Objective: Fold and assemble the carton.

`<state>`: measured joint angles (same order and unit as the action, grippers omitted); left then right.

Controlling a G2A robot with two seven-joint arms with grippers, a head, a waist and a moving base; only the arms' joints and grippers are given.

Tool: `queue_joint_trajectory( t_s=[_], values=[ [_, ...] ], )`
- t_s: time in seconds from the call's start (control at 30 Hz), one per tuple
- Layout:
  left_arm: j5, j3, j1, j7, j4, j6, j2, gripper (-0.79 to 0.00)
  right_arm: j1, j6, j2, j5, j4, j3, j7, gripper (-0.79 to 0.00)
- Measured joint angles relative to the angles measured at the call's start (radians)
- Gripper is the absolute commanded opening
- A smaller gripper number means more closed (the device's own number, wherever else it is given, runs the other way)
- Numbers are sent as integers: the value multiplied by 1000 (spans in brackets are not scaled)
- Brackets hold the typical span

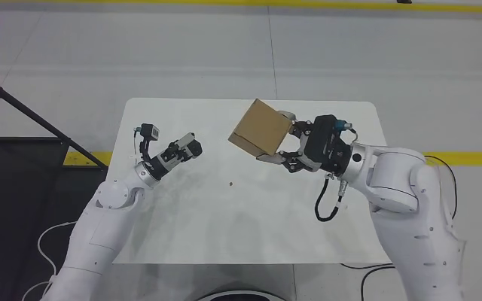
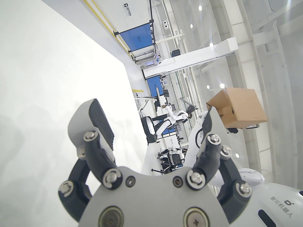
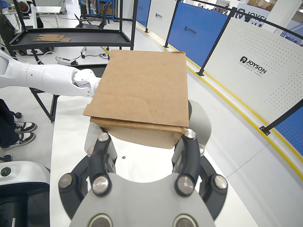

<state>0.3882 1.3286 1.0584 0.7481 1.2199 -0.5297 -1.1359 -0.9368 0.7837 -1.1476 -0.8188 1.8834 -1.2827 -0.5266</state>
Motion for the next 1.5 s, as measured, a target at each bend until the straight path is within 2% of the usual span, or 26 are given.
queue_joint_trajectory(
  t_s=[0.17, 0.37, 0.6, 0.77, 1.03, 1.23, 1.27, 1.3, 1.4, 1.43, 1.5],
  values=[
    [0, 0, 0, 0, 0, 0, 0, 0, -50, 21, 1, 26, -52, 54, -3, -785],
    [0, 0, 0, 0, 0, 0, 0, 0, -117, 86, 5, 75, -155, 148, -61, -785],
    [0, 0, 0, 0, 0, 0, 0, 0, -116, 93, 0, 80, -256, 225, -66, -785],
    [0, 0, 0, 0, 0, 0, 0, 0, -90, 21, -7, -72, -300, 255, -14, -785],
    [0, 0, 0, 0, 0, 0, 0, 0, -86, -93, -16, -407, -385, 293, 220, -785],
    [0, 0, 0, 0, 0, 0, 0, 0, -69, -159, -25, -501, -449, 317, 334, -785],
    [0, 0, 0, 0, 0, 0, 0, 0, -64, -165, -27, -503, -459, 321, 340, -699],
    [0, 0, 0, 0, 0, 0, 0, 0, -57, -168, -30, -503, -471, 326, 348, -573],
    [0, 0, 0, 0, 0, 0, 0, 0, -43, -167, -36, -491, -497, 336, 362, -360],
    [0, 0, 0, 0, 0, 0, 0, 0, -39, -165, -37, -489, -502, 338, 363, -228],
    [0, 0, 0, 0, 0, 0, 0, 0, -32, -159, -40, -483, -512, 343, 366, -52]
  ],
)
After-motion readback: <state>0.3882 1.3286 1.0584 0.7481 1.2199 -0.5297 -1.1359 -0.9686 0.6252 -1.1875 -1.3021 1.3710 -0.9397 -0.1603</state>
